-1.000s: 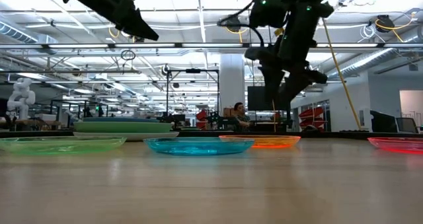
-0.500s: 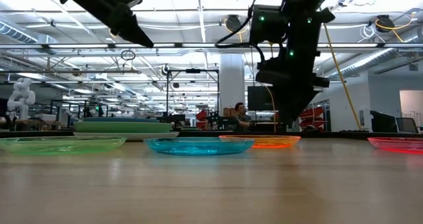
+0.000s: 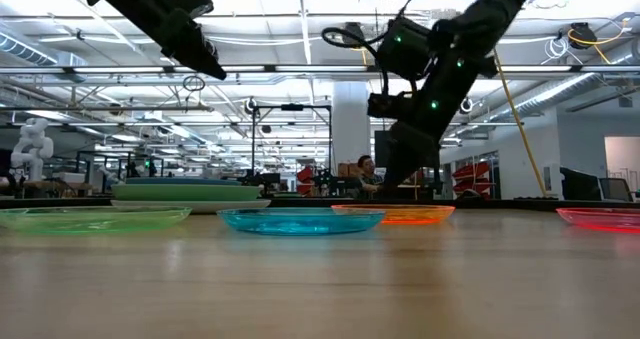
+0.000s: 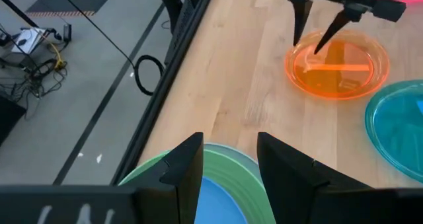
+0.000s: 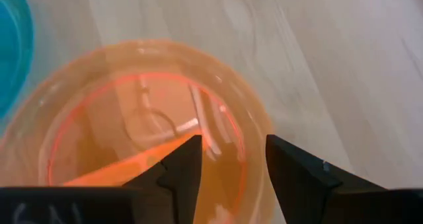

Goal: Stack plastic plates
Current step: Stack the orange plate on top of the blue plate

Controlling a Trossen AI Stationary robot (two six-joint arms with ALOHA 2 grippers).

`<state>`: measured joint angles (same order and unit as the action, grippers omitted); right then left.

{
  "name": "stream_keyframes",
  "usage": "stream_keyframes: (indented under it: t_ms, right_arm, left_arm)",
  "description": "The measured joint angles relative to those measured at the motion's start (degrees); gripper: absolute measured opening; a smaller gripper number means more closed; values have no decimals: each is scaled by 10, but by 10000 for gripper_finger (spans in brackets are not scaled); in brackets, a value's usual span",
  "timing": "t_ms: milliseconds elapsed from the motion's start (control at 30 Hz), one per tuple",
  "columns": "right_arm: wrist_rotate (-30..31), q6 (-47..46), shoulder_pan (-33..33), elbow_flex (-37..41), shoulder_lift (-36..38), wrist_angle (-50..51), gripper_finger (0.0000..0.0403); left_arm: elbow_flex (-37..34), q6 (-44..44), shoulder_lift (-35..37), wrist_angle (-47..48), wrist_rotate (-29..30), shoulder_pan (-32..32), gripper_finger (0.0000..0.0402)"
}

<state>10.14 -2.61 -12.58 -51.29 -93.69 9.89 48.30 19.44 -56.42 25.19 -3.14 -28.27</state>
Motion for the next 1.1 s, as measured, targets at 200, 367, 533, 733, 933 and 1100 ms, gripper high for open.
stream_keyframes:
  t_ms: [200,367,533,733,933,1100]
  right_arm:
    - [-29,7,-52,50,0,-67,160]
    - [-58,-4,-70,79,0,-106,160]
    - [-74,-23,-74,92,0,-122,160]
    - [-75,-51,-74,112,1,-131,160]
    - [-87,-72,-74,119,1,-154,160]
    - [-92,-102,-78,119,1,-159,160]
  left_arm:
    - [0,-1,0,9,0,0,150]
    - [0,-5,0,15,0,0,150]
    - [0,-5,0,13,0,0,150]
    - [0,-5,0,12,0,0,150]
    - [0,-5,0,11,0,0,150]
    - [0,-6,0,11,0,0,150]
